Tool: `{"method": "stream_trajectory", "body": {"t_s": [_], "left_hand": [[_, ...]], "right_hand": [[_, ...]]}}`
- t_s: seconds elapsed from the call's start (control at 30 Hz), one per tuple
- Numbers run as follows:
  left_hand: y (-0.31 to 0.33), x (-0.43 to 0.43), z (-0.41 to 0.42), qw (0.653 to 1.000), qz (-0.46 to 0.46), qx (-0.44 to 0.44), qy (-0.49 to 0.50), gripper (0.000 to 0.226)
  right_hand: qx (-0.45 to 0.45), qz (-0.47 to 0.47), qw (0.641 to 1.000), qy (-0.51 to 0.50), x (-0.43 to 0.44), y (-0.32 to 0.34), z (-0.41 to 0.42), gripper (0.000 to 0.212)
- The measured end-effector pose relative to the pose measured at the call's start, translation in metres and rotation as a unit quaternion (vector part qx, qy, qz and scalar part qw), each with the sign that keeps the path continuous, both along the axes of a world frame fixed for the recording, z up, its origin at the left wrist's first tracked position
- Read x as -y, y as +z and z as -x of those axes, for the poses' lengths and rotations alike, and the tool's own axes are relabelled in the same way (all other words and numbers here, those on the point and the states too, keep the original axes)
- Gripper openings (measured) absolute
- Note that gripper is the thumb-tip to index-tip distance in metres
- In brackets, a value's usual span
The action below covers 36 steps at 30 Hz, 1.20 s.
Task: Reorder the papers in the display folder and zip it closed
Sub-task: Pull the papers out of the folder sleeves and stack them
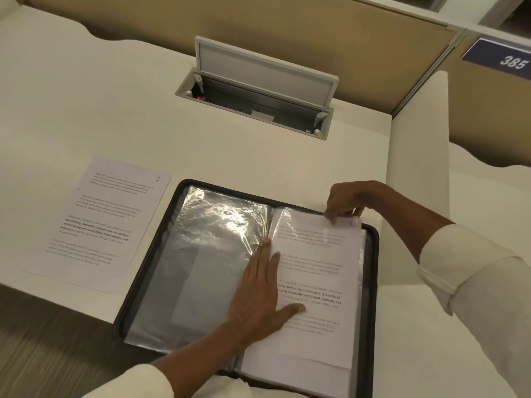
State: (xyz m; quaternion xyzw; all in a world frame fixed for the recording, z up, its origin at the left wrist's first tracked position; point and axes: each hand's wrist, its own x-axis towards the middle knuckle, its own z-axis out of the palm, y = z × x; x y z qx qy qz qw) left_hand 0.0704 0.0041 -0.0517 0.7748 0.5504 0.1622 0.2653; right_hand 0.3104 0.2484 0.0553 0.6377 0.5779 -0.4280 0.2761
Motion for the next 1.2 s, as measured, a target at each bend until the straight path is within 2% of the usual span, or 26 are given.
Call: {"method": "stream_trajectory", "body": {"t_s": [0.2,0.4,0.67,0.8,0.93,1.07,1.13,1.2], "left_hand": [[0.006,0.002,0.006,0.998,0.034,-0.022,-0.043,0.135],[0.008,0.001,0.008,0.998,0.032,-0.023,-0.055,0.137],[0.011,0.004,0.008,0.997,0.007,-0.040,-0.068,0.129],[0.012,0.003,0.008,0.993,0.014,-0.078,-0.085,0.127],[0.016,0.004,0.006,0.989,0.030,-0.103,-0.097,0.126],[0.015,0.002,0.006,0.990,0.038,-0.097,-0.094,0.128],[0.017,-0.002,0.008,0.992,0.063,-0.076,-0.077,0.124],[0.023,-0.014,0.010,0.997,0.075,-0.024,-0.025,0.109]], "right_hand": [[-0.029,-0.112,0.993,-0.024,-0.015,-0.003,-0.024,0.020],[-0.045,-0.269,0.962,-0.025,-0.026,-0.007,-0.034,0.017],[0.006,-0.469,0.876,-0.109,-0.048,0.030,-0.032,0.002],[-0.004,-0.550,0.824,-0.136,-0.057,0.061,-0.029,0.007],[-0.050,-0.636,0.761,-0.120,-0.067,0.090,-0.027,0.009],[-0.117,-0.694,0.708,-0.060,-0.068,0.112,-0.019,0.015],[-0.168,-0.707,0.686,-0.034,-0.063,0.121,-0.010,0.017],[-0.197,-0.712,0.674,-0.009,-0.056,0.128,0.002,0.018]]}}
